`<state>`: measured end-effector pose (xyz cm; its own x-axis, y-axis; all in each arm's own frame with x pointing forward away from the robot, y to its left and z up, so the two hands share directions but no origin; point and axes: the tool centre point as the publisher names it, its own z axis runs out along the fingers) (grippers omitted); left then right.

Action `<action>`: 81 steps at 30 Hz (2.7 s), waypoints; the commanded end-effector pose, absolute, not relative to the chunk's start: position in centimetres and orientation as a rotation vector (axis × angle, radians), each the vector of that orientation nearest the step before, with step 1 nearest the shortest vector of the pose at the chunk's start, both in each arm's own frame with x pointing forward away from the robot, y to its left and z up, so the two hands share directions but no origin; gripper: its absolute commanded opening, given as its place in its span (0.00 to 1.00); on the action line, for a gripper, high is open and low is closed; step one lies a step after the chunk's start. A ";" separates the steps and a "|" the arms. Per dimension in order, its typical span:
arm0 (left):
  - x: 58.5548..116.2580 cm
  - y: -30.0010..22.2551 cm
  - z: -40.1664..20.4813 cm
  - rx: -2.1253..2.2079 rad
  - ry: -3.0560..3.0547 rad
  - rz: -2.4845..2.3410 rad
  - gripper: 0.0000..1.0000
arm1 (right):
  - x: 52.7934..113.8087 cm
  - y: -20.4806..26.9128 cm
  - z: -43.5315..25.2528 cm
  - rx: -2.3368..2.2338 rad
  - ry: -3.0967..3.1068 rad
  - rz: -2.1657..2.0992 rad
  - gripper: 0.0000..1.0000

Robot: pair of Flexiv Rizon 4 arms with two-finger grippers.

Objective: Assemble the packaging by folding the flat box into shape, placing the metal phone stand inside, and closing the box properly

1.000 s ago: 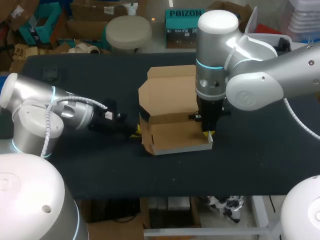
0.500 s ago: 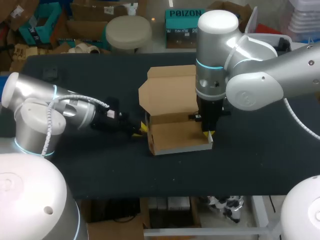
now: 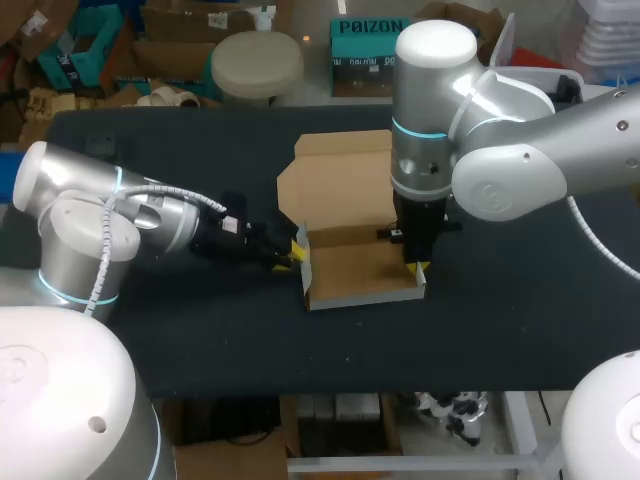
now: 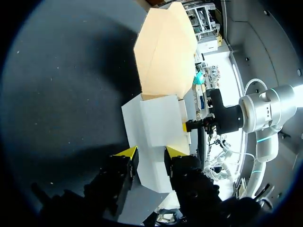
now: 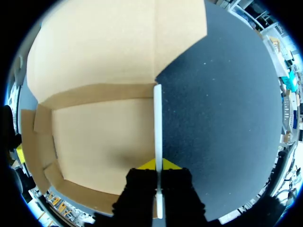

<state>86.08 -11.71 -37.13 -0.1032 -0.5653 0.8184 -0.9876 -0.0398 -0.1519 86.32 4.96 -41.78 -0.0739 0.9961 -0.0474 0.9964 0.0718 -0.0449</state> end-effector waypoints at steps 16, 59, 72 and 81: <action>86.4 -13.1 -37.2 1.699 -1.721 0.963 0.41 | 86.4 5.1 -41.8 2.135 2.297 -0.112 0.00; 86.7 -15.0 -38.3 2.130 -1.907 0.490 0.41 | 86.4 5.1 -41.8 2.135 2.297 -0.112 0.00; 86.4 -15.3 -39.5 2.259 -1.960 0.295 0.40 | 86.4 5.1 -41.8 2.135 2.297 -0.112 0.00; 86.3 -15.4 -39.8 2.357 -1.987 0.188 0.29 | 86.4 5.1 -41.8 2.135 2.297 -0.112 0.00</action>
<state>86.30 -14.36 -39.23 0.1340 -0.8751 0.4650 -0.9852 -0.1683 -0.0329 86.36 4.86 -41.75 -0.0734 0.9961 -0.0484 0.9965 0.0713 -0.0444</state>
